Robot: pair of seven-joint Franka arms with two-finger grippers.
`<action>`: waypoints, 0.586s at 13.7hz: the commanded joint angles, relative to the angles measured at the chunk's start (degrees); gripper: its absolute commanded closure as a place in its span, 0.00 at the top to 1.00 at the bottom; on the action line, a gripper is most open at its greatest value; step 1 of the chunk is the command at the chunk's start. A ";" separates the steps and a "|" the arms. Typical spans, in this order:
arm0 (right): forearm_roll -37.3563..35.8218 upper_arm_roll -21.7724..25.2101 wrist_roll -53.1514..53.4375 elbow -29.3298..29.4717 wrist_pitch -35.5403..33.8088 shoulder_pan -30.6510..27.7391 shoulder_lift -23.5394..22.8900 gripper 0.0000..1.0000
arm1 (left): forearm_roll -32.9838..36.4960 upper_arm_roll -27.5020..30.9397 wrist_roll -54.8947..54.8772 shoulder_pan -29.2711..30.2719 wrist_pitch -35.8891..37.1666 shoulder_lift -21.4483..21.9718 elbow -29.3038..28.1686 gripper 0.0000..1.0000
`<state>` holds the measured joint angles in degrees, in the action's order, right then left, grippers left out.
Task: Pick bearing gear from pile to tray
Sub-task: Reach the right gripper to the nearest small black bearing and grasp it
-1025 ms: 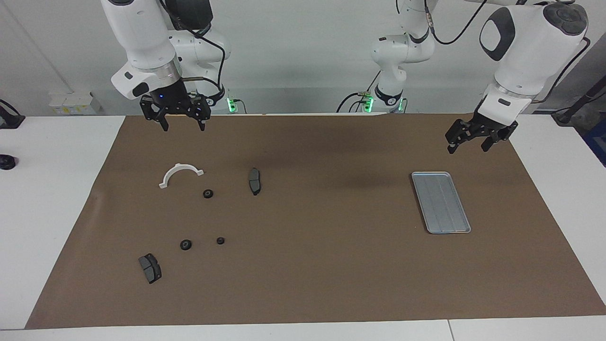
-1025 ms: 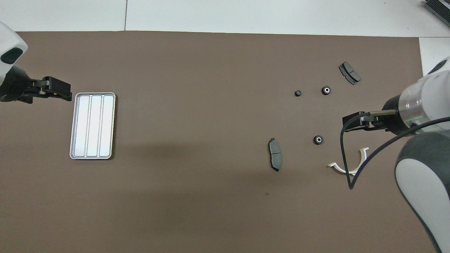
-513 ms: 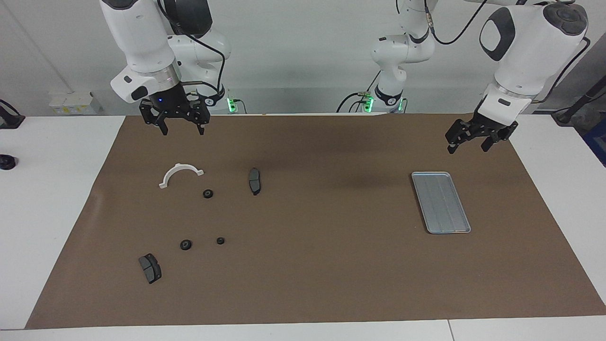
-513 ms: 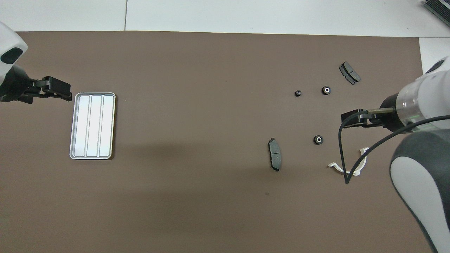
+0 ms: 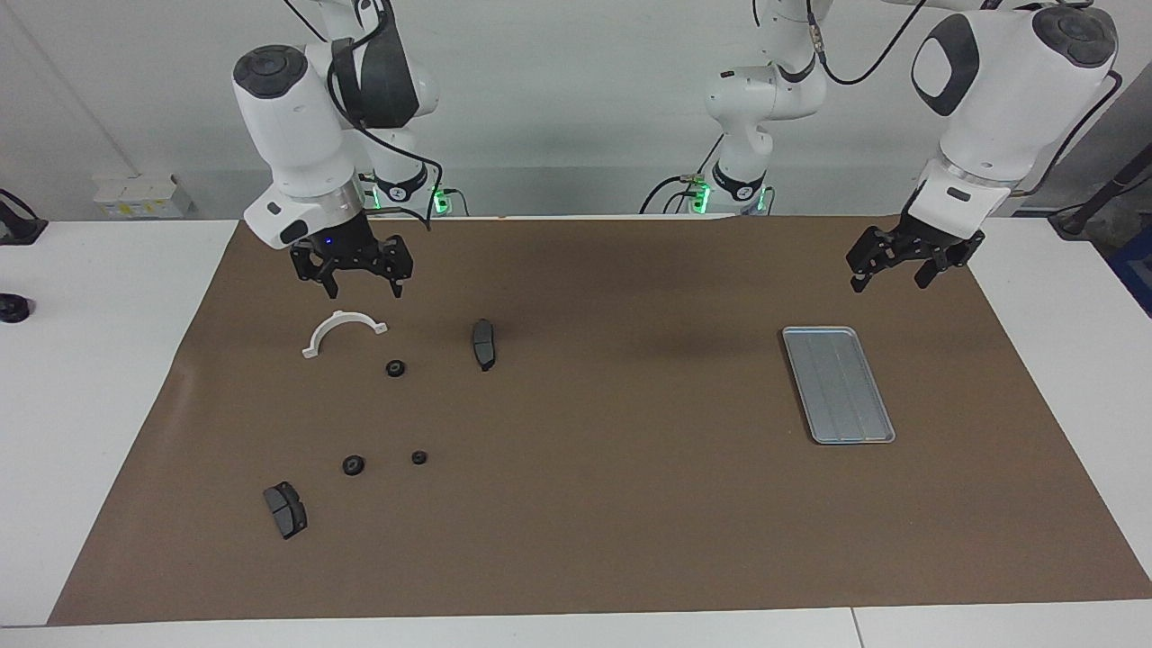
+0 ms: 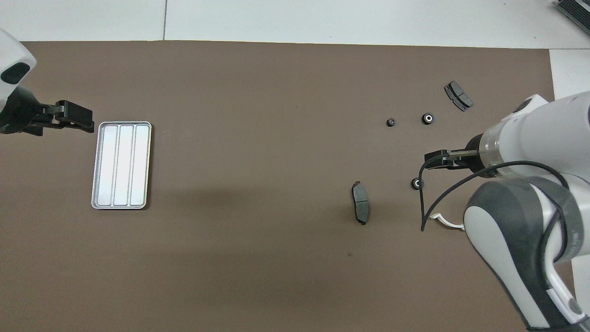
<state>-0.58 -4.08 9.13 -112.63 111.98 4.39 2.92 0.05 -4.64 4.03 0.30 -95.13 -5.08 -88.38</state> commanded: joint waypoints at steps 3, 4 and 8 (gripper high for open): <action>0.67 0.13 -3.85 -7.85 10.69 -0.70 -3.26 1.00 | -0.05 -0.02 -0.43 0.40 -0.84 1.82 -2.06 1.00; 0.67 0.13 -3.94 -8.91 13.23 -0.88 -4.58 1.00 | -0.05 -0.02 -0.43 0.40 -0.84 1.74 -2.06 1.00; 0.67 0.13 -4.72 -12.08 22.73 -2.02 -9.41 1.00 | -0.05 -0.02 -0.43 0.40 -0.84 1.74 -2.06 1.00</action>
<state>-0.58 -3.93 7.22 -123.28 130.88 3.17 -5.14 0.05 -4.64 4.03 0.30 -95.13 -5.07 -88.38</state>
